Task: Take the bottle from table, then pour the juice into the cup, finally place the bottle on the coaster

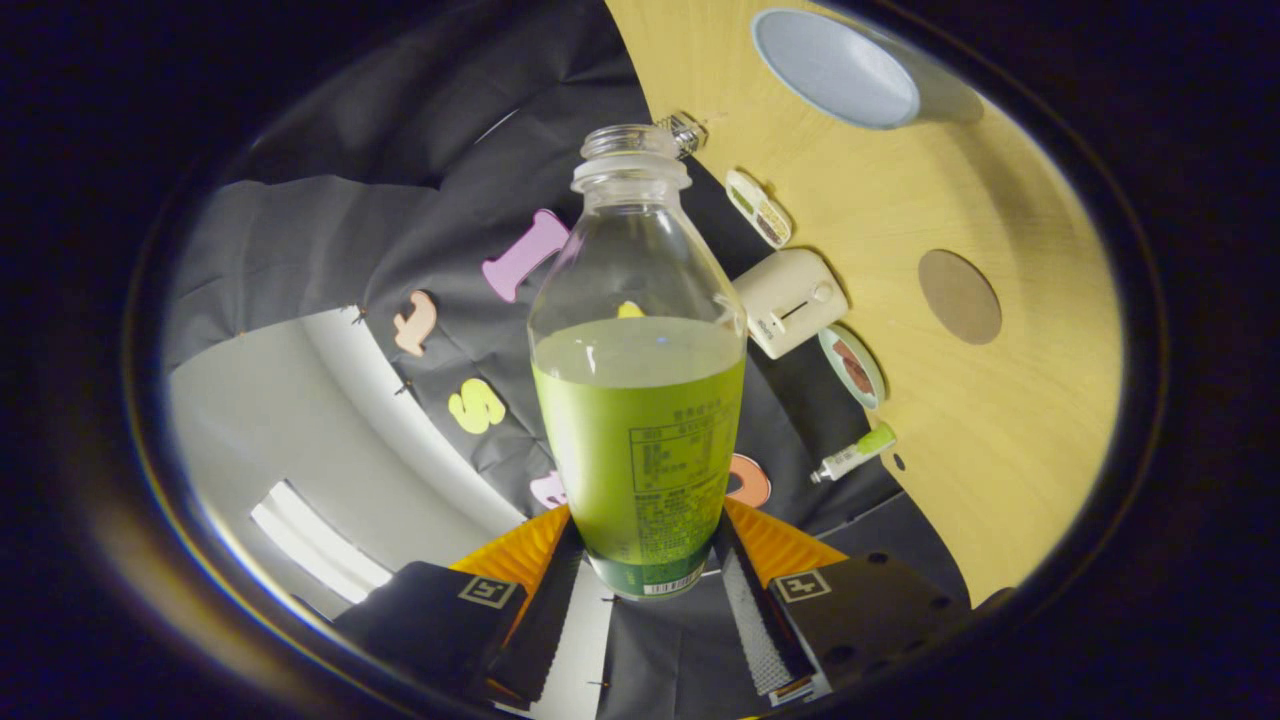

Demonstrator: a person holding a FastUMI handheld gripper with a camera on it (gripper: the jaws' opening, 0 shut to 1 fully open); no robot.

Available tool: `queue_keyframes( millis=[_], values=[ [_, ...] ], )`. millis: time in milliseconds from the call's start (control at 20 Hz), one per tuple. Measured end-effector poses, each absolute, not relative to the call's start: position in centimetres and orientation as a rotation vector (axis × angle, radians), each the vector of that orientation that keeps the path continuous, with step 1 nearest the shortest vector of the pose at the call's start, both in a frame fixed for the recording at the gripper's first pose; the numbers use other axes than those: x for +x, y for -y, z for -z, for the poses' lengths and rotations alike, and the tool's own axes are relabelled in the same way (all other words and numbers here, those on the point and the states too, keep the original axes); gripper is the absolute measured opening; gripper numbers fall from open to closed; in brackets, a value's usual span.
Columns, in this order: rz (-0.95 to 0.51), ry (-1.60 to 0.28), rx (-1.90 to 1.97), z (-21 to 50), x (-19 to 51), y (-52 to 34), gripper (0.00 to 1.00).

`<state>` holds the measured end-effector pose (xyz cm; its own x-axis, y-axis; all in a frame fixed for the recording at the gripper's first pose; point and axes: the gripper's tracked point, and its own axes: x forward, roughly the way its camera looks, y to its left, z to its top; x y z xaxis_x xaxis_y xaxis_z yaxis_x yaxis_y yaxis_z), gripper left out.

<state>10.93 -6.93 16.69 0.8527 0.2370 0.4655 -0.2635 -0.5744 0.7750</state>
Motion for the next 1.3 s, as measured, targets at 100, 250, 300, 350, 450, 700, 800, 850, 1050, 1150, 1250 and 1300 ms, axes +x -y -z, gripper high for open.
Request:
queue_keyframes(
  millis=[100, 250, 300, 350, 450, 700, 800, 850, 1050, 1150, 1250, 1300],
  values=[
    [-0.660, 0.016, 2.057, -16.7, 10.9, 6.7, 0.78],
    [-0.640, 0.018, 2.013, -16.4, 10.6, 6.1, 0.78],
    [-0.634, 0.018, 1.995, -16.4, 10.6, 6.0, 0.78],
    [-0.621, 0.019, 1.972, -16.2, 10.7, 5.9, 0.78],
    [-0.585, 0.022, 1.907, -15.4, 10.6, 5.7, 0.78],
    [-0.525, -0.002, 1.742, -14.4, 10.3, 4.5, 0.78],
    [-0.499, -0.003, 1.618, -14.2, 10.1, 3.8, 0.78],
    [-0.482, -0.019, 1.545, -13.8, 10.0, 3.4, 0.78],
    [-0.422, -0.038, 1.331, -12.8, 9.6, 2.6, 0.78],
    [-0.398, -0.046, 1.204, -12.4, 9.4, 2.4, 0.78],
    [-0.368, -0.047, 1.063, -12.0, 9.2, 2.6, 0.78],
    [-0.354, -0.048, 0.991, -11.8, 9.2, 2.7, 0.78]
  ],
)
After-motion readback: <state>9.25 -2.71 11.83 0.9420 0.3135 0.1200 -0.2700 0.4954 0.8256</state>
